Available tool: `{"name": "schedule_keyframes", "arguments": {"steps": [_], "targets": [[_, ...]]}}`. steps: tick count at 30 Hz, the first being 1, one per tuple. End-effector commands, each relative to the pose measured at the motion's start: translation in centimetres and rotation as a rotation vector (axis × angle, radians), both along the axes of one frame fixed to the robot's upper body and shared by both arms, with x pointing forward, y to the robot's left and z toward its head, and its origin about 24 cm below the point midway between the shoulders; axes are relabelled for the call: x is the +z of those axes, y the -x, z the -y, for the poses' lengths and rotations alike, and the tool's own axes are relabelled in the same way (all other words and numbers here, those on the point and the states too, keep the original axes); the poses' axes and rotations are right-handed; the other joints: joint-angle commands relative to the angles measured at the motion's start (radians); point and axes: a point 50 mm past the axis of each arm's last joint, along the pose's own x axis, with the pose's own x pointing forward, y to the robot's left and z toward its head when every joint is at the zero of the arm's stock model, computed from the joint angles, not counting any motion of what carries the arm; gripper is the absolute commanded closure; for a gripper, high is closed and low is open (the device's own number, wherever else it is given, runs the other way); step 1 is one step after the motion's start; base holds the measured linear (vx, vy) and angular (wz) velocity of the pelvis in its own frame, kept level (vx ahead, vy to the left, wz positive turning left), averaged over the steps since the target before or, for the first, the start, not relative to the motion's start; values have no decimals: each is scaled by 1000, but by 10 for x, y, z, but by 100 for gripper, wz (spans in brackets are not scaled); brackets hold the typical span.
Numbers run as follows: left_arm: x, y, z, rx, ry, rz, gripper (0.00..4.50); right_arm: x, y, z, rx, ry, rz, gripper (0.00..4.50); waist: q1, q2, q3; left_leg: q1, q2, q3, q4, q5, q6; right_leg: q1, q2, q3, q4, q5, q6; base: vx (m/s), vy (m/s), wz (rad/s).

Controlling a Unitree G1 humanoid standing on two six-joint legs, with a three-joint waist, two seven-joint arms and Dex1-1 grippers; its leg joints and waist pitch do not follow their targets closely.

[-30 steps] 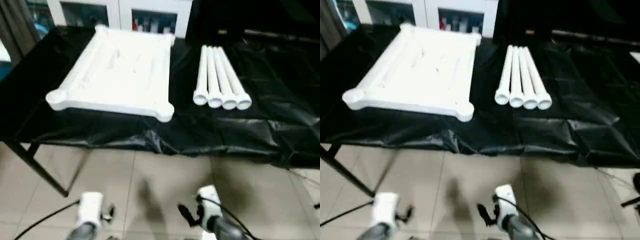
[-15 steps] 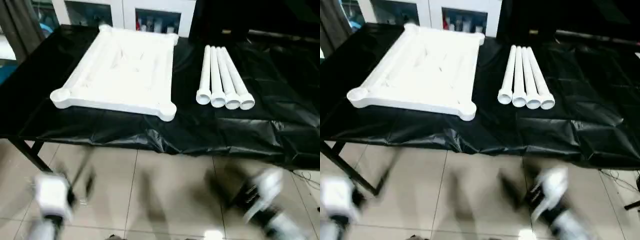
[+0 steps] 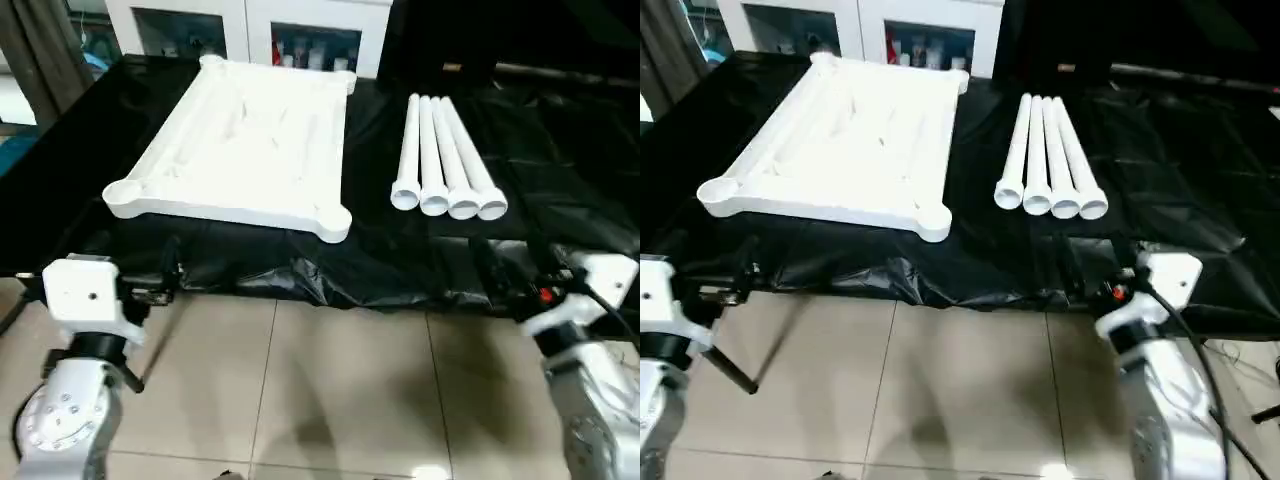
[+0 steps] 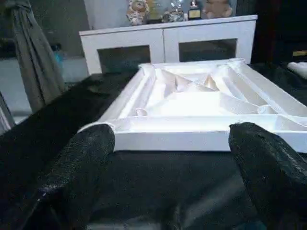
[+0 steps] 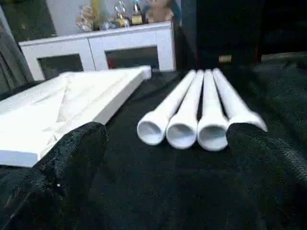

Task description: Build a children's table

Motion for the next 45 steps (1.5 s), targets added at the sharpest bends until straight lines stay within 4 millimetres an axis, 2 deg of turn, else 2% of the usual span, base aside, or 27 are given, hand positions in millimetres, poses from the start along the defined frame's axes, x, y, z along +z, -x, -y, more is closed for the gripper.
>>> {"name": "schedule_keyframes", "arguments": {"steps": [1, 3, 6, 7, 8, 12, 13, 14, 15, 17, 19, 25, 27, 28, 30, 31, 32, 33, 34, 35, 37, 38, 39, 40, 41, 44, 45], "targets": [[-14, -29, 14, -42, 106, -28, 16, -15, -17, -33, 130, 18, -67, 7, 1, 31, -44, 24, 52, -25, -72, -138, 24, 17, -53, 48, -69, -45, -171, 0, 0, 0], [-17, -33, 17, -43, 121, -34, 16, -16, -20, -35, 139, 14, -68, 7, -6, 18, -48, 13, 54, -32, -76, -172, -9, 29, -57, 46, -72, -94, -159, -66, 4, 0], [-23, -54, 25, -113, 6, -63, 16, -8, -30, -41, 130, 13, -63, 7, -8, 34, -56, 16, 50, -31, -70, -118, -14, 26, -49, 46, -67, 22, -149, -22, 3, -1], [-22, -60, 26, -123, -7, -64, 16, -6, -33, -43, 129, 11, -64, 7, -8, 31, -62, 16, 49, -33, -66, -95, -11, 33, -50, 46, -56, 69, -158, 0, 0, 0], [-18, -64, 26, -124, -8, -58, 16, -4, -34, -43, 129, 24, -59, 7, -2, 60, -64, 15, 49, -36, -66, -76, -16, 34, -55, 45, -49, 110, -172, 0, 0, 0], [-8, -69, 25, -130, 27, -62, 16, -1, -33, -45, 132, 43, -34, 7, -3, 42, -65, 9, 49, -31, -62, -77, -3, 41, -57, 45, -48, 158, -213, 0, 0, 0], [-3, -67, 22, -122, 25, -54, 16, -2, -32, -48, 128, 40, -38, 7, -1, 22, -65, 6, 50, -29, -61, -69, 14, 45, -59, 45, -49, 153, -222, 0, 0, 0], [-1, -65, 19, -98, 17, -42, 16, -4, -31, -52, 132, 25, -40, 7, 4, 31, -65, 4, 50, -31, -62, -64, 21, 46, -64, 46, -46, 145, -227, 0, 0, 0], [0, -65, 18, -95, 16, -40, 16, -4, -31, -53, 132, 23, -40, 7, 2, 24, -64, 4, 51, -30, -63, -62, 30, 45, -63, 46, -49, 132, -228, 0, 0, 0], [0, -61, 13, -54, 14, -27, 16, -7, -29, -58, 134, 19, -54, 7, -2, 45, -62, 7, 54, -31, -63, -73, 34, 38, -60, 44, -53, 94, -232, 0, 0, 0], [-2, -64, 14, -51, 45, -26, 16, -5, -30, -60, 157, 0, -39, 7, 2, 31, -61, 7, 53, -30, -64, -92, 34, 40, -61, 45, -53, 56, -228, 0, 0, 0], [-1, -70, 20, -93, 22, -21, 16, -8, -33, -59, 164, 11, -54, 7, 13, 39, -63, 12, 53, -31, -65, -86, 13, 33, -57, 44, -53, 61, -204, 0, 0, 0], [1, -71, 22, -102, 31, -21, 16, -7, -35, -59, 162, 19, -52, 7, 14, 40, -60, 21, 54, -30, -74, -194, -9, 39, -59, 42, -61, -44, -196, 0, 0, 0], [2, -71, 24, -115, 30, -19, 16, -7, -37, -59, 153, 21, -52, 7, 14, 54, -58, 32, 55, -31, -82, -283, -25, 40, -57, 38, -69, -130, -190, 0, 0, 0], [3, -72, 27, -119, 38, -19, 16, -7, -38, -59, 147, 21, -51, 7, 10, 53, -54, 49, 51, -29, -90, -405, -22, 47, -48, 30, -86, -250, -192, 0, 0, 0], [2, -72, 27, -119, 40, -20, 16, -8, -38, -59, 147, 20, -51, 7, 3, 56, -41, 131, 59, -2, -81, -534, -69, -1, -16, 32, -105, -354, -214, 0, 0, 0], [2, -72, 27, -119, 40, -20, 16, -8, -38, -59, 147, 20, -51, 7, -4, 49, -27, 135, 54, -1, -83, -583, -75, -4, -4, 27, -108, -406, -214, 21, 1, -20], [1, -72, 25, -117, 41, -21, 16, -9, -38, -61, 147, 19, -51, 7, 7, 34, -25, 87, 36, -14, -90, -573, -41, 44, -26, 22, -115, -456, -187, 58, 2, -31], [0, -71, 24, -110, 42, -18, 16, -9, -38, -62, 150, 17, -51, 7, 11, 41, -42, 62, 30, -12, -92, -469, -4, 85, -47, 42, -121, -451, -172, 58, 2, -31], [0, -70, 23, -106, 42, -16, 16, -9, -38, -63, 153, 15, -50, 7, 15, 47, -40, 63, 30, -11, -92, -440, 8, 85, -52, 44, -125, -462, -174, 79, -6, -10], [-1, -69, 20, -91, 53, -22, 16, -8, -39, -67, 171, 12, -49, 7, 9, 48, -61, 46, 23, -13, -87, -272, 47, 120, -45, 42, -114, -321, -209, 66, -14, -2], [-1, -69, 20, -91, 53, -22, 16, -8, -39, -67, 171, 12, -49, 7, 9, 52, -67, 53, 24, -13, -87, -239, 57, 119, -43, 40, -109, -263, -225, 78, -13, 2], [-2, -68, 19, -87, 49, -25, 16, -8, -39, -68, 174, 16, -50, 7, 3, 37, -72, 55, 21, -12, -83, -182, 85, 124, -30, 36, -96, -142, -258, 100, -8, 8], [-3, -67, 19, -83, 44, -27, 16, -9, -39, -69, 180, 23, -51, 7, 7, 45, -74, 53, 16, -12, -80, -128, 113, 129, -26, 34, -84, -44, -284, 100, -8, 8], [-3, -67, 19, -82, 44, -28, 16, -9, -39, -70, 184, 27, -51, 7, 7, 40, -76, 51, 13, -13, -74, -85, 140, 137, -21, 33, -73, 30, -298, 116, -1, 7], [-3, -65, 19, -75, 45, -26, 16, -9, -39, -72, 196, 28, -49, 7, 10, 39, -85, 59, 4, -17, -64, 5, 196, 144, -8, 30, -52, 171, -299, 120, 12, 9], [-3, -65, 19, -75, 47, -25, 16, -9, -39, -72, 198, 42, -47, 7, 9, 39, -89, 73, 6, -26, -58, 64, 232, 137, 1, 23, -35, 242, -286, 128, 12, 11]]}}
